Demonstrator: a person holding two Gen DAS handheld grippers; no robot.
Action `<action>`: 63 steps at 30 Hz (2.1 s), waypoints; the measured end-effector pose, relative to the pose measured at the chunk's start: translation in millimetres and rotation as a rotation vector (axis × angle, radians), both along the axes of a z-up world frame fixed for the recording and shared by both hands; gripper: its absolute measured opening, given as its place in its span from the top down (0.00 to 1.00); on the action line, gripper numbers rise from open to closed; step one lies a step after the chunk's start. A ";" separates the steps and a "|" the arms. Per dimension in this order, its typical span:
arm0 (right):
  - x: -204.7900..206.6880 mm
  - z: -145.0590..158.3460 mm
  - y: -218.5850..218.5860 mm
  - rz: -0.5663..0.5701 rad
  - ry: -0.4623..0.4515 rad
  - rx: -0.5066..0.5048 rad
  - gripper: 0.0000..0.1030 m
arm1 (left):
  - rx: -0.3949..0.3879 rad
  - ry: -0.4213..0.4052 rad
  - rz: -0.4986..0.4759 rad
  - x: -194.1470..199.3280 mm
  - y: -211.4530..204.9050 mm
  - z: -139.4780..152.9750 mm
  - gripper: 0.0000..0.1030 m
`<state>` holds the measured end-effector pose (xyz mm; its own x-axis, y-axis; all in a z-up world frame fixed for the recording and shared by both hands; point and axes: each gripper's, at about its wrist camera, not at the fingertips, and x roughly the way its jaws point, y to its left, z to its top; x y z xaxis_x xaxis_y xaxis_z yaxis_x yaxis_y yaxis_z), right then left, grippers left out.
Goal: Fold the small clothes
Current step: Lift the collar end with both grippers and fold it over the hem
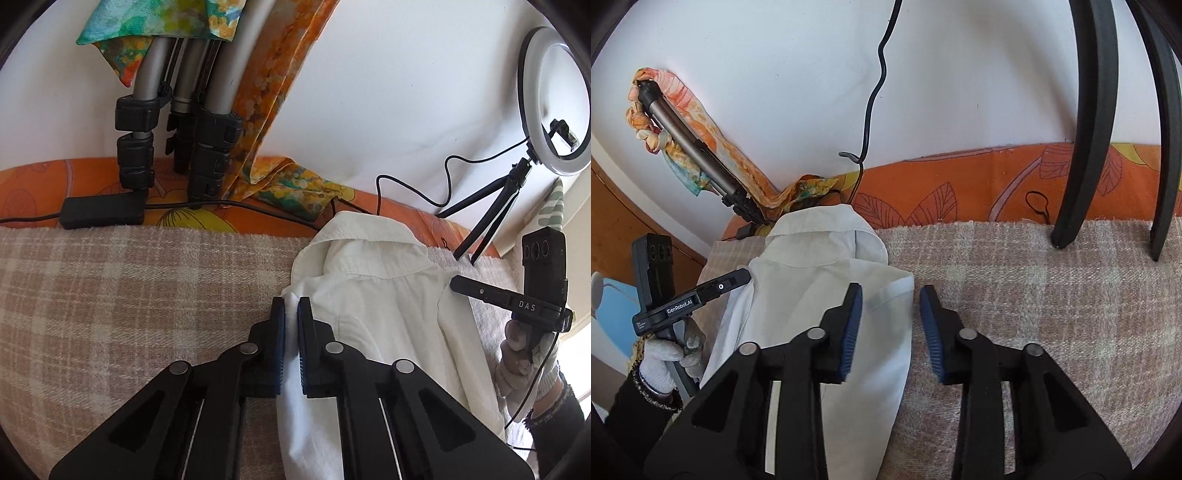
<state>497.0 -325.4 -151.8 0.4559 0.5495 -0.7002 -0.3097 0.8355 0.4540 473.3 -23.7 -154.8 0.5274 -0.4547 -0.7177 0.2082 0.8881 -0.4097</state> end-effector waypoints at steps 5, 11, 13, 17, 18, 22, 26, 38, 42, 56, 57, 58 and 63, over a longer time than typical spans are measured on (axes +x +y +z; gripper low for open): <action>-15.2 22.3 -6.8 -0.017 -0.063 0.032 0.96 | -0.037 -0.046 0.019 -10.4 7.0 13.2 0.97; -46.5 64.5 -16.0 -0.026 -0.128 0.065 0.97 | -0.051 -0.116 0.010 -35.5 7.2 50.8 0.98; -62.3 79.7 -15.6 -0.023 -0.150 0.062 0.97 | -0.056 -0.144 0.003 -49.7 6.5 66.7 0.98; -100.2 108.5 -16.9 -0.020 -0.195 0.042 0.97 | -0.052 -0.195 -0.007 -83.3 5.4 96.8 0.98; -110.0 113.4 -17.5 -0.021 -0.199 0.039 0.97 | -0.046 -0.206 -0.010 -93.4 4.7 103.6 0.98; -155.6 131.7 -25.9 -0.031 -0.217 0.046 0.97 | -0.035 -0.245 -0.016 -134.6 6.3 125.1 0.98; -204.4 138.0 -32.3 -0.041 -0.222 0.049 0.97 | -0.029 -0.269 -0.022 -181.3 8.3 134.1 0.98; -331.2 86.9 -31.6 -0.052 -0.172 0.007 0.97 | 0.050 -0.232 -0.104 -307.2 4.6 92.5 0.98; -350.0 60.8 -25.5 -0.040 -0.143 -0.065 0.97 | 0.151 -0.207 -0.158 -339.4 -3.7 63.7 0.98; -376.7 62.5 -55.1 -0.135 -0.142 -0.095 0.93 | 0.072 -0.159 -0.111 -350.3 27.8 70.1 0.97; -372.6 66.0 -54.4 -0.141 -0.147 -0.082 0.93 | 0.058 -0.161 -0.109 -344.0 25.9 74.9 0.97; -367.0 68.8 -51.6 -0.143 -0.144 -0.059 0.93 | 0.043 -0.162 -0.108 -336.4 22.5 79.0 0.97; -340.3 64.7 -10.6 -0.076 -0.120 -0.010 0.90 | 0.046 -0.168 -0.134 -306.0 -10.6 81.9 0.90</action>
